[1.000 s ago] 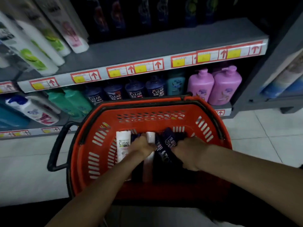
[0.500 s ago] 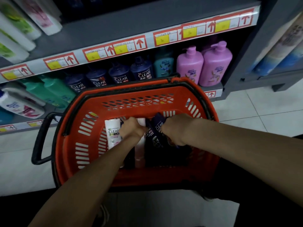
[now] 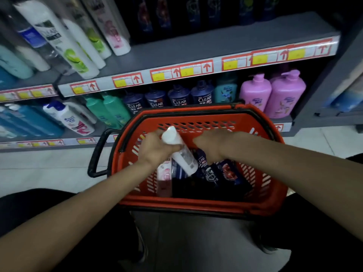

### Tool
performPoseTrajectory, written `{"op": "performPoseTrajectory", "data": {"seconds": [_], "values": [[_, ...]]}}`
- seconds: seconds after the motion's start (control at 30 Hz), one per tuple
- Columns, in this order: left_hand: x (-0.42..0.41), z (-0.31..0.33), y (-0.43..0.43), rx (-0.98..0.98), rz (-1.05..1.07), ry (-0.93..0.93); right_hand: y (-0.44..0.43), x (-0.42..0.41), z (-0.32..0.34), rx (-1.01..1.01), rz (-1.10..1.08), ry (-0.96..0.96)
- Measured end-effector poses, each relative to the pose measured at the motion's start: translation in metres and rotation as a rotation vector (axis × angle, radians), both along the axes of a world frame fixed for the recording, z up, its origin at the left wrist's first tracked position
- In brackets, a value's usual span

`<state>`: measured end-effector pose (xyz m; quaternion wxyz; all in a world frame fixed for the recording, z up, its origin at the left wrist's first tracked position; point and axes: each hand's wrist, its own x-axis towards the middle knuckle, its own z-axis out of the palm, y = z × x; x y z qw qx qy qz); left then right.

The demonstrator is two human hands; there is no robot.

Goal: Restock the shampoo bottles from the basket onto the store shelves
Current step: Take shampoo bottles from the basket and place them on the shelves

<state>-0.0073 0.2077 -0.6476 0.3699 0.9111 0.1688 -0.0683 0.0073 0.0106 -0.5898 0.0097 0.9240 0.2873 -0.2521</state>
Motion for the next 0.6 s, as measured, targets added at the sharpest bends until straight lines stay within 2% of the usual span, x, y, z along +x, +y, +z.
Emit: {"op": "performPoseTrajectory", "data": {"seconds": [0.07, 0.23, 0.5, 0.6], "values": [[0.003, 0.027, 0.004, -0.158, 0.077, -0.053, 0.009, 0.000, 0.002, 0.057, -0.046, 0.003], [0.005, 0.077, 0.007, -0.509, 0.243, -0.117, 0.031, 0.002, -0.009, 0.257, -0.246, -0.134], [0.012, 0.092, 0.010, -0.709, 0.371, -0.065, 0.039, 0.008, -0.027, 0.430, -0.403, -0.391], [0.014, 0.096, 0.008, -0.721, 0.360, -0.064, 0.037, 0.017, -0.026, 0.548, -0.442, -0.355]]}}
